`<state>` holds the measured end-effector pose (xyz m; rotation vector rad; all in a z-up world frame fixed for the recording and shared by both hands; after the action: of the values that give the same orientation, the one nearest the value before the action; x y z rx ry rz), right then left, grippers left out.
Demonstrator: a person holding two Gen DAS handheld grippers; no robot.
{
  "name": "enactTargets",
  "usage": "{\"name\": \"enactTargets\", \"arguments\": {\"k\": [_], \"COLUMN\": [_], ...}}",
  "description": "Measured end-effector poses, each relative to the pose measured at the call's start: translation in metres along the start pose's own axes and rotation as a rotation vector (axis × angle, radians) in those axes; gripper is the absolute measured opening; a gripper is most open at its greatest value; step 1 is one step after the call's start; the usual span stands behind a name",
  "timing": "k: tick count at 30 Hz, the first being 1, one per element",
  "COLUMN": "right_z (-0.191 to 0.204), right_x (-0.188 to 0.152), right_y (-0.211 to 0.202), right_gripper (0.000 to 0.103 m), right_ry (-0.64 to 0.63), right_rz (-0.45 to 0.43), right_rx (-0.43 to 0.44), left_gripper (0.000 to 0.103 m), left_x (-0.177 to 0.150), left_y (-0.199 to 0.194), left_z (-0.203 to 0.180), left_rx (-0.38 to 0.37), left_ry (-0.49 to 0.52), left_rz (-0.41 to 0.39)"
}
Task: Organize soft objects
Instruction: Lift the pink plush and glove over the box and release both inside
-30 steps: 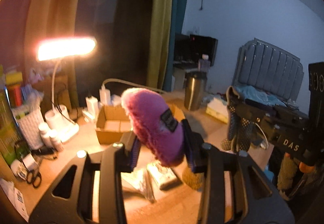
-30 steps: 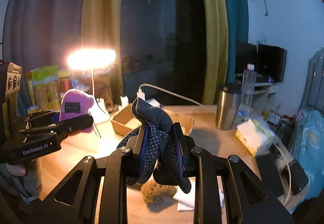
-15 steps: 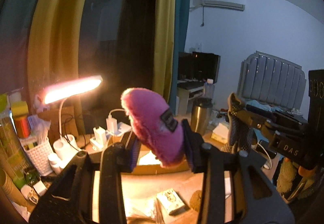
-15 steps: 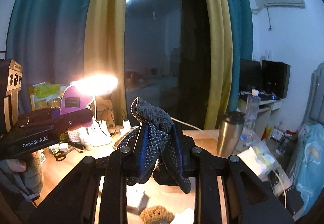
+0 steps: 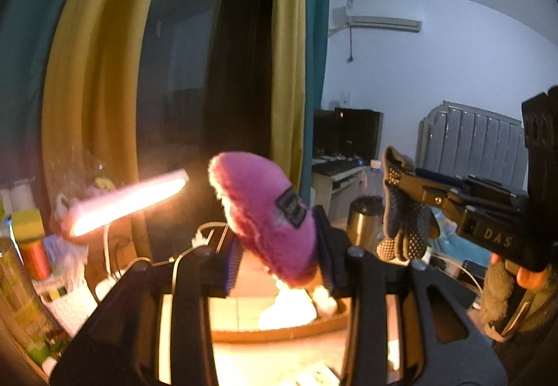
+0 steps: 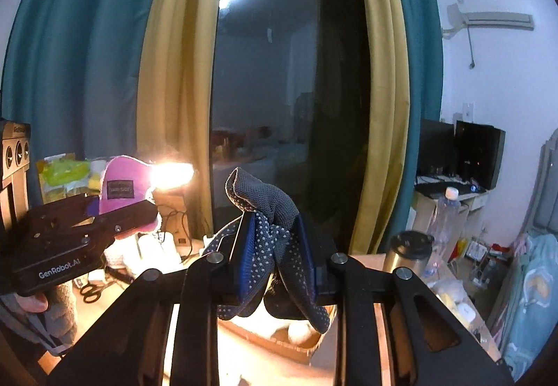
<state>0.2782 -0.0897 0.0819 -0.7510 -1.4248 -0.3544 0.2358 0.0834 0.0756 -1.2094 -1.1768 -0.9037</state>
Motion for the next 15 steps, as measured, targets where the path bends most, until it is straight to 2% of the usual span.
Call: {"name": "enactTargets", "arguments": {"k": [7, 15], "right_z": [-0.006, -0.018], "right_x": [0.012, 0.0], "right_y": [0.028, 0.063], "right_gripper": [0.026, 0.026], "right_ry": [-0.001, 0.03], "right_rz": [-0.012, 0.016], "right_rx": [0.002, 0.011], "left_gripper": [0.038, 0.038], "left_x": [0.004, -0.012], "left_y": [0.026, 0.066], "left_z": [0.01, 0.013], "left_rx": [0.024, 0.06], "left_ry": [0.004, -0.003], "left_rz": [-0.018, 0.03]}}
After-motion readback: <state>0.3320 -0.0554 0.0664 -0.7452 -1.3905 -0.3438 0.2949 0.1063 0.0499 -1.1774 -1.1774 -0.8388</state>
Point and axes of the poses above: each gripper's, at about its wrist camera, not at the fingertips, and y roughly the way its jaws point, z to its left, x to its top, the point moved 6 cm from there along y, roughly the way its jaws point, and after that the axes turned 11 degrees about x, right-handed, at the moved point
